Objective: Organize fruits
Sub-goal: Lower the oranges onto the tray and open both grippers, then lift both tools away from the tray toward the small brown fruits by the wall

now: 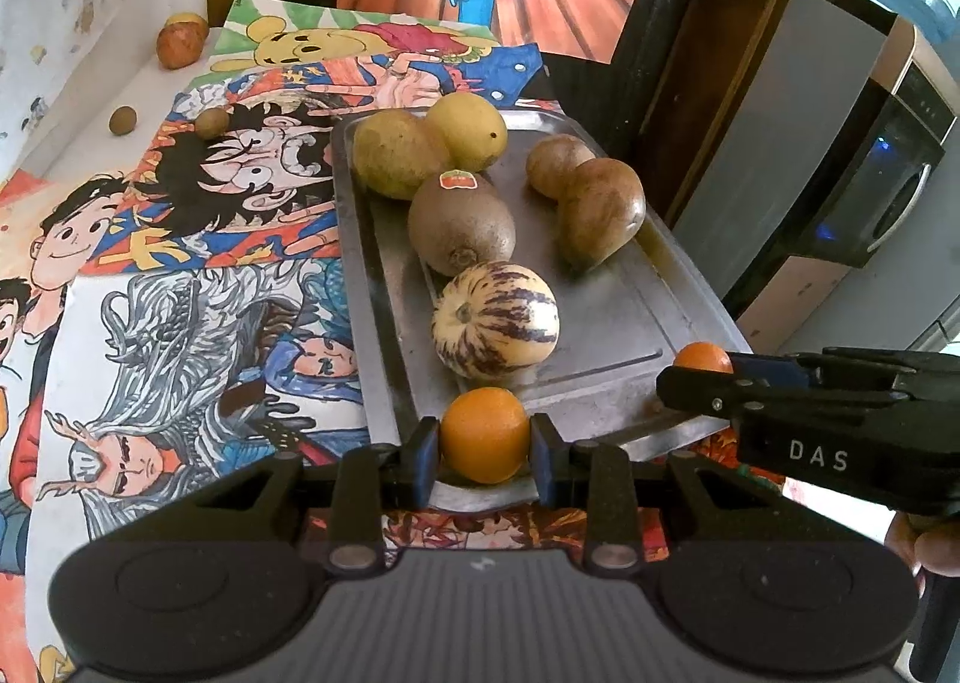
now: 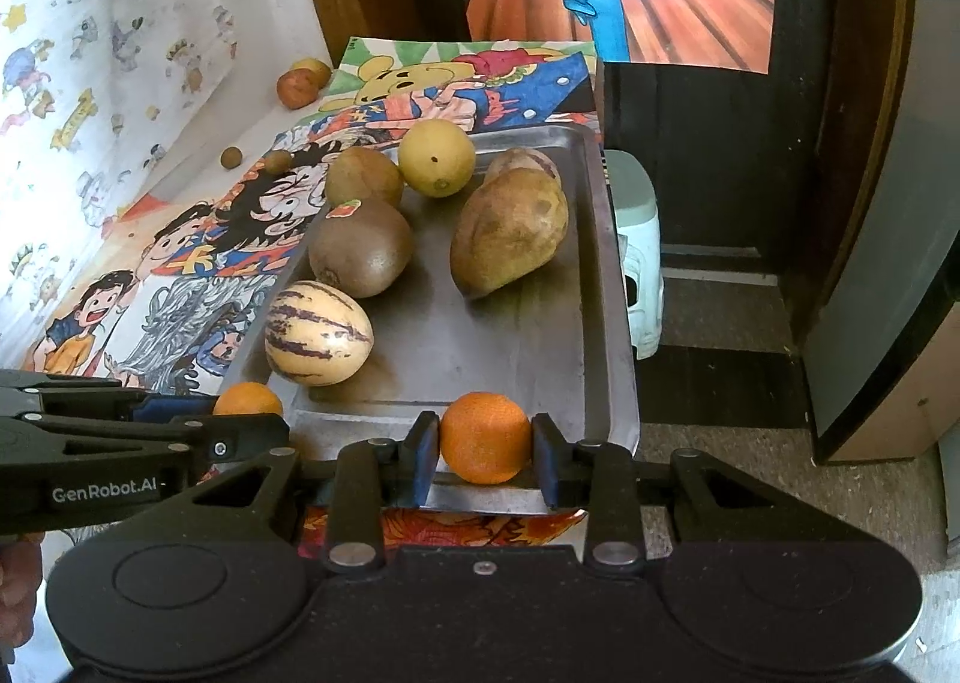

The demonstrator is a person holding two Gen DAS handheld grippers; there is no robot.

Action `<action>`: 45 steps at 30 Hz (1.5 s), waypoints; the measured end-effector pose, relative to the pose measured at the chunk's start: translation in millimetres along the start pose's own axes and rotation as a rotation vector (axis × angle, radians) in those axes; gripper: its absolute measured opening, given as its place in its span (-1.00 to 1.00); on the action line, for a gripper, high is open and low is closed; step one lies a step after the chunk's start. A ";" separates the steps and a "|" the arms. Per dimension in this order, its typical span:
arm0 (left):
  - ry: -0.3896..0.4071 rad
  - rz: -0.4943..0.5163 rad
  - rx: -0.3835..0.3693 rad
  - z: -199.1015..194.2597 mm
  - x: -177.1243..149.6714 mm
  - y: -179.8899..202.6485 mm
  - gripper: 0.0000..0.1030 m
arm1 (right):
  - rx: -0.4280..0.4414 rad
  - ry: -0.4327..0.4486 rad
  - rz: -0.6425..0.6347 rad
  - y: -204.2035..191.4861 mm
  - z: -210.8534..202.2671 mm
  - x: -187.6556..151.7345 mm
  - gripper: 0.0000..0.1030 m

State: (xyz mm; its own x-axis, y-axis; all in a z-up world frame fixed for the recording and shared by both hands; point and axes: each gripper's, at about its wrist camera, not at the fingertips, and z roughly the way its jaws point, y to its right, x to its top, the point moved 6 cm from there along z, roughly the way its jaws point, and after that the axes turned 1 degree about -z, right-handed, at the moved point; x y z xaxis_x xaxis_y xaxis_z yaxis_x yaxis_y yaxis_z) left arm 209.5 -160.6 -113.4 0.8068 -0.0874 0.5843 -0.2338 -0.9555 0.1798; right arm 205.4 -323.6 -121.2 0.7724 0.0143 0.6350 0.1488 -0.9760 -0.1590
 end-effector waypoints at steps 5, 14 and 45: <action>0.004 -0.009 -0.009 -1.2 1.2 -2.4 -0.31 | -0.004 -0.008 -0.004 -0.8 -4.9 -1.4 -0.25; 0.043 -0.030 -0.042 -19.7 -0.2 -12.7 0.08 | -0.018 0.004 0.004 -6.8 -25.9 -2.8 -0.02; 0.019 -0.273 0.131 -90.5 -49.3 -116.2 0.99 | 0.051 -0.120 0.069 -103.7 -50.9 -24.8 0.98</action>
State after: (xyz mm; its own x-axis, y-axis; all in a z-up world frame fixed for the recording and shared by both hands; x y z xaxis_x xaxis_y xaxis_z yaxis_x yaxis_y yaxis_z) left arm 147.8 -19.8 -91.5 0.8199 0.1816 0.5430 0.0632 -0.9713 0.2293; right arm 139.4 -233.8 -82.1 0.8498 -0.0238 0.5265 0.1212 -0.9634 -0.2392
